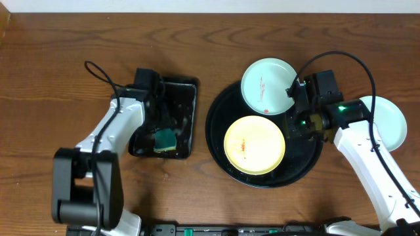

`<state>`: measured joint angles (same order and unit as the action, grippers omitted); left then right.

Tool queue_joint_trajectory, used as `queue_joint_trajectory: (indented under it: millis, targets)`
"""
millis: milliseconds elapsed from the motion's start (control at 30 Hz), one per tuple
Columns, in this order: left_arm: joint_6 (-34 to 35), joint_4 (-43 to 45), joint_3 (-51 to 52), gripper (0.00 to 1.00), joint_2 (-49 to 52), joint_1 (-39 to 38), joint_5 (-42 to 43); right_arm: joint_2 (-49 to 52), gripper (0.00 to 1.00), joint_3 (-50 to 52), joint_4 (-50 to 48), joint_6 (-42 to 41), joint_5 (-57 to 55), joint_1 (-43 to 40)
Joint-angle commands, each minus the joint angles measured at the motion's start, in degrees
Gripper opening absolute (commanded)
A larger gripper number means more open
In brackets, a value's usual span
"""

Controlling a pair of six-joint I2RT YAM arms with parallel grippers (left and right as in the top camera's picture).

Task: Clean dirty plates on tray and stack at the side
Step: 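Grasp the green sponge with the left gripper and lift it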

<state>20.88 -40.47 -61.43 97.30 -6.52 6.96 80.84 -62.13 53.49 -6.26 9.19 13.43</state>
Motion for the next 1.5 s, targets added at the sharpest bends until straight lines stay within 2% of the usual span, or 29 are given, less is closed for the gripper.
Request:
queue_joint_trajectory:
  millis: [0, 167, 267, 400, 500, 533, 567, 700, 833, 933, 1000, 1100, 1167, 1300, 1467]
  targets:
    - [-0.7, -3.2, -2.4, 0.57, -4.4, 0.0, 1.8, -0.4, 0.19, -0.5, 0.5, 0.6, 0.3, -0.2]
    - [-0.7, -5.9, -1.1, 0.56, -4.5, -0.1, 1.8, -0.4, 0.20, -0.5, 0.5, 0.6, 0.3, -0.2]
    - [-0.7, -3.3, 1.9, 0.48, -3.1, -0.2, 1.4, -0.4, 0.20, -0.5, 0.6, 0.6, 0.3, -0.2]
    - [-0.4, 2.8, 6.6, 0.38, -0.2, -0.4, 1.5, -0.3, 0.27, -0.5, 0.6, 0.6, 0.2, -0.3]
    - [-0.5, 5.0, 8.0, 0.23, 2.2, -0.7, 1.5, -0.3, 0.28, -0.5, 0.7, 0.6, 0.2, -0.3]
    - [-0.5, 5.0, 7.9, 0.11, 2.7, -0.7, 1.8, -0.3, 0.29, -0.5, 0.8, 0.6, 0.2, -0.3]
    - [-0.5, 5.0, 7.9, 0.08, 2.8, -0.7, 2.1, -0.3, 0.29, -0.5, 1.0, 0.5, 0.2, -0.3]
    - [-0.5, 1.9, 5.3, 0.07, 1.5, -0.7, 3.1, 0.1, 0.30, -0.2, 2.0, -2.2, -0.8, -0.7]
    - [-0.5, -5.1, -1.2, 0.07, -1.3, -0.7, 3.1, 1.5, 0.23, 1.4, 1.9, -6.4, -1.2, -3.3]
    - [-1.0, -10.0, -7.1, 0.08, -3.8, -1.0, 3.7, 3.4, 0.22, 3.2, 0.3, -5.8, 1.0, -6.0]
    - [-2.0, -12.1, -10.1, 0.07, -5.5, -2.1, 5.8, 4.9, 0.22, 4.2, -0.7, -2.2, 5.1, -7.5]
    - [-2.0, -13.1, -12.2, 0.07, -8.3, -5.0, 9.5, 7.7, 0.23, 4.7, -1.1, 3.1, 12.2, -8.5]
    - [-1.8, -13.0, -12.2, 0.08, -9.6, -7.5, 10.7, 9.3, 0.24, 4.7, -1.5, 3.8, 12.9, -8.3]
    - [1.0, -12.7, -11.8, 0.08, -9.6, -14.1, 10.8, 12.9, 0.23, 4.8, -3.9, 3.7, 10.5, -7.1]
    - [4.7, -10.4, -11.1, 0.07, -7.9, -21.6, 10.8, 18.2, 0.22, 4.8, -5.6, 0.7, 1.7, -5.2]
